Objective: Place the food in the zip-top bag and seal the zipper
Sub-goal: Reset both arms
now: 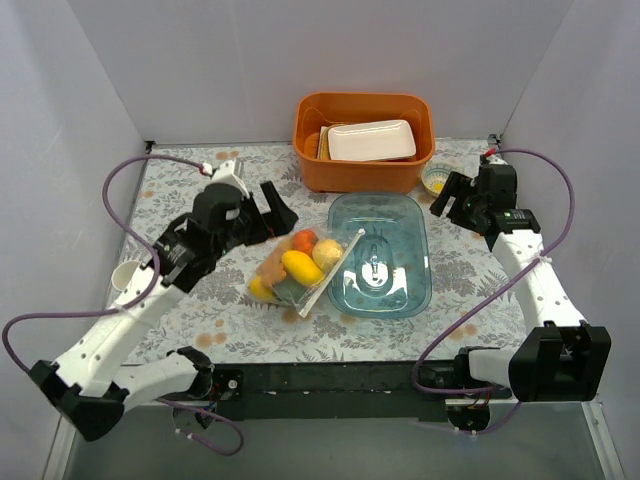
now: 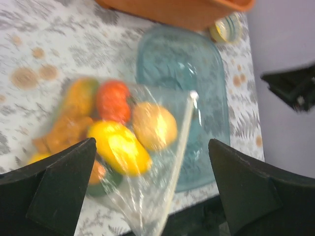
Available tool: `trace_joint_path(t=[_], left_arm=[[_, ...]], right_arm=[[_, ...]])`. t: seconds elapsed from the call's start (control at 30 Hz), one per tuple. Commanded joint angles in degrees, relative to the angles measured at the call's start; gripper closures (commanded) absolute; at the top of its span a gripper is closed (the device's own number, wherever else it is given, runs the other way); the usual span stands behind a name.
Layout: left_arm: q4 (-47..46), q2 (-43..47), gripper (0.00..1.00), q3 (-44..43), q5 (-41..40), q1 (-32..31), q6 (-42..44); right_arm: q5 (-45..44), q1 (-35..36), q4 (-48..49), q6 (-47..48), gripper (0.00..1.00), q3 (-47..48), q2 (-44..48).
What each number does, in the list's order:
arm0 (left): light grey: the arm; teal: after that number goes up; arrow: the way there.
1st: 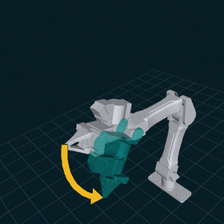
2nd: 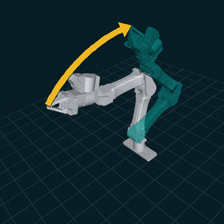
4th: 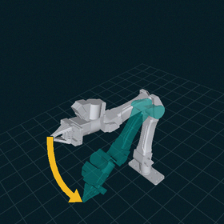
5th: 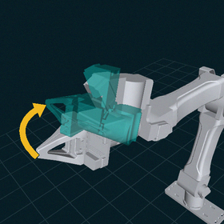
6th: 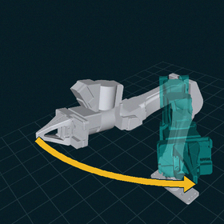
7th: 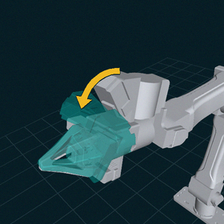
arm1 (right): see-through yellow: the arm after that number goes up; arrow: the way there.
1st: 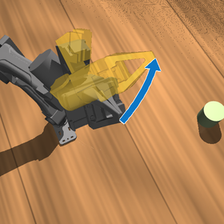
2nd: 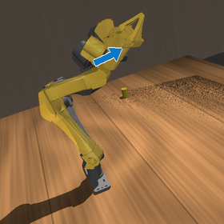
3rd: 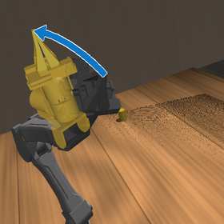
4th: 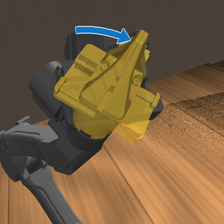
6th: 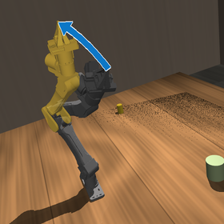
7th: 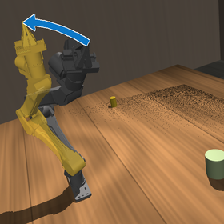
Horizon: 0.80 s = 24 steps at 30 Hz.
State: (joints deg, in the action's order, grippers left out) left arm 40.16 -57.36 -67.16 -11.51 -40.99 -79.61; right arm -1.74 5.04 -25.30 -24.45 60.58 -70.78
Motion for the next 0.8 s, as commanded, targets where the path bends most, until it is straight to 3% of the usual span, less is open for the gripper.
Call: trace_joint_path(t=[0.0, 0.07, 0.17, 0.3, 0.43, 0.57, 0.77], left_arm=[[-1.66, -8.61, 0.02, -5.79, 14.63, 17.32, 9.03], [-3.32, -10.83, 0.02, -7.45, 19.76, 22.51, 10.7], [-3.78, -16.01, 0.02, -9.91, 18.21, 25.34, 13.17], [-1.14, -21.73, 0.02, -18.52, 18.8, 25.79, 14.75], [-6.57, -19.63, 0.02, -15.66, 17.83, 25.88, 14.58], [-5.62, -21.46, 0.02, -16.51, 19.24, 25.79, 15.44], [-7.55, -24.54, 0.02, -17.91, 12.22, 25.96, 18.18]], right_arm=[[5.24, -4.15, -2.12, 4.67, 0.14, 0.6, 0.03], [5.87, -4.42, -2.56, 4.93, 0.13, 0.07, 0.03], [4.82, -4.42, -2.56, 6.16, 0.13, -0.81, -0.32], [3.67, -4.42, -3.96, 7.83, 0.12, 0.06, -1.99], [2.71, -4.51, -5.9, 9.85, 0.12, 1.04, -3.31], [2.53, -5.9, -5.73, 10.47, 0.12, 0.86, -3.4], [2.88, -6.0, -3.8, 9.6, 0.09, -0.54, -4.27]])
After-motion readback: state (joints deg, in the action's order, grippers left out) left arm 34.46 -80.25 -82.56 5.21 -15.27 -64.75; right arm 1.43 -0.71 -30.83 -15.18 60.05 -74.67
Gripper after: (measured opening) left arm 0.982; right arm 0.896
